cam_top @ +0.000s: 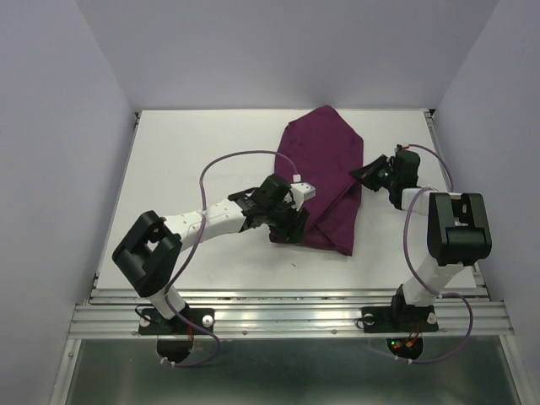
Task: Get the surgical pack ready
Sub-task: Pack the surgical kit at the center of the board.
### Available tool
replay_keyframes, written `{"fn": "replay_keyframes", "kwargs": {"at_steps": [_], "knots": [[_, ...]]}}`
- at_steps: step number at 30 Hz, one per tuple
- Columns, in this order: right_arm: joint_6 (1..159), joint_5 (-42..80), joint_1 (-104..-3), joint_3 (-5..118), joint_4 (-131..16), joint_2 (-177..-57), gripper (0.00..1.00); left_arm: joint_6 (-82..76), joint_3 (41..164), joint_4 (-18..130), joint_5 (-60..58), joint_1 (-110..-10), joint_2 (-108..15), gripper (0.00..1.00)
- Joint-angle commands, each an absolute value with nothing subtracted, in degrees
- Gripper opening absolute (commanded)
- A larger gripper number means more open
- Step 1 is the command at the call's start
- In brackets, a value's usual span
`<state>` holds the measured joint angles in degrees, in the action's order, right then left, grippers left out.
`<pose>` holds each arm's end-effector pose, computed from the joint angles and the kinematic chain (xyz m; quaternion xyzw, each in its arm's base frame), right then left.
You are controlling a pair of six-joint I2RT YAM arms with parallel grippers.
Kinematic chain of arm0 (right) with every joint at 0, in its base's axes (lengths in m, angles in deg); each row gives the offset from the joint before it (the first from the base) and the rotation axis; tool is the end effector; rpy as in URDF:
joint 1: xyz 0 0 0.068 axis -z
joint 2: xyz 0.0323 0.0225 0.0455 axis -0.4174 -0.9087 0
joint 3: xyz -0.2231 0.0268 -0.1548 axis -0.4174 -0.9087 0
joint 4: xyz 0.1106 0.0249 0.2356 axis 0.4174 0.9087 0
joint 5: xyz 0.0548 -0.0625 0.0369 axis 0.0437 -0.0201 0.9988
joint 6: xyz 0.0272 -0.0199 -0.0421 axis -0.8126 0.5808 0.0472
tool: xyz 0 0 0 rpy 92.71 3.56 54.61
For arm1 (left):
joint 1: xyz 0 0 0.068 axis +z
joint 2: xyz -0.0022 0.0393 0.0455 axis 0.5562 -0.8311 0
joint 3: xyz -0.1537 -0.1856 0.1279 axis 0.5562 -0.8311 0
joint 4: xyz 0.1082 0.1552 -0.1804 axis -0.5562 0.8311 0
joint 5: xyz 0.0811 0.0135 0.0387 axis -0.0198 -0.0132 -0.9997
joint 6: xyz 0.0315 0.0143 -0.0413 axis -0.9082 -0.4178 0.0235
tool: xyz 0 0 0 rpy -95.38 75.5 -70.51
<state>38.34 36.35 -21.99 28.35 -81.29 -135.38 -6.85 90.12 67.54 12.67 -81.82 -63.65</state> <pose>0.3561 -0.0013 0.1681 0.2612 0.8044 0.3691 0.3853 0.2238 -0.2685 0.2221 0.3835 0.8162 -0.3370 0.2703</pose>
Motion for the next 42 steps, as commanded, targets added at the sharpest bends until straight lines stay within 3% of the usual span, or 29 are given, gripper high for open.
{"fn": "replay_keyframes", "kwargs": {"at_steps": [1, 5, 8, 12, 13, 14, 27, 39, 42], "knots": [[40.8, 34.1, -20.8, 29.2, -83.3, -135.7, 0.01, -6.8, 91.8, 68.8, 14.2, -82.4, -59.2, 0.66], [40.7, 34.2, -20.8, 29.6, -82.9, -135.8, 0.01, -6.2, 92.7, 69.4, 11.8, -82.3, -55.9, 0.66], [40.6, 34.4, -20.8, 30.1, -82.8, -135.7, 0.01, -5.0, 91.9, 68.9, 9.4, -81.7, -52.9, 0.61], [40.6, 34.9, -20.3, 31.5, -82.4, -135.8, 0.01, -3.4, 89.4, 67.3, 8.8, -80.0, -49.9, 0.28], [40.6, 34.9, -20.3, 32.2, -82.1, -135.9, 0.01, -3.0, 88.7, 66.3, 8.9, -79.2, -49.7, 0.07], [40.6, 35.0, -20.3, 32.7, -81.9, -136.1, 0.01, -2.7, 87.4, 66.0, 8.8, -78.9, -49.5, 0.0], [42.7, 34.8, -20.3, 36.9, -80.4, -141.9, 0.01, -0.7, 82.0, 63.6, 12.7, -77.8, -58.3, 0.0], [43.9, 33.0, -20.3, 35.4, -78.7, -141.9, 0.01, -1.5, 84.5, 65.1, 13.9, -77.9, -57.4, 0.0], [45.7, 32.1, -20.3, 35.9, -75.7, -140.7, 0.1, -2.4, 89.2, 68.9, 13.2, -77.2, -54.5, 0.0]]}}
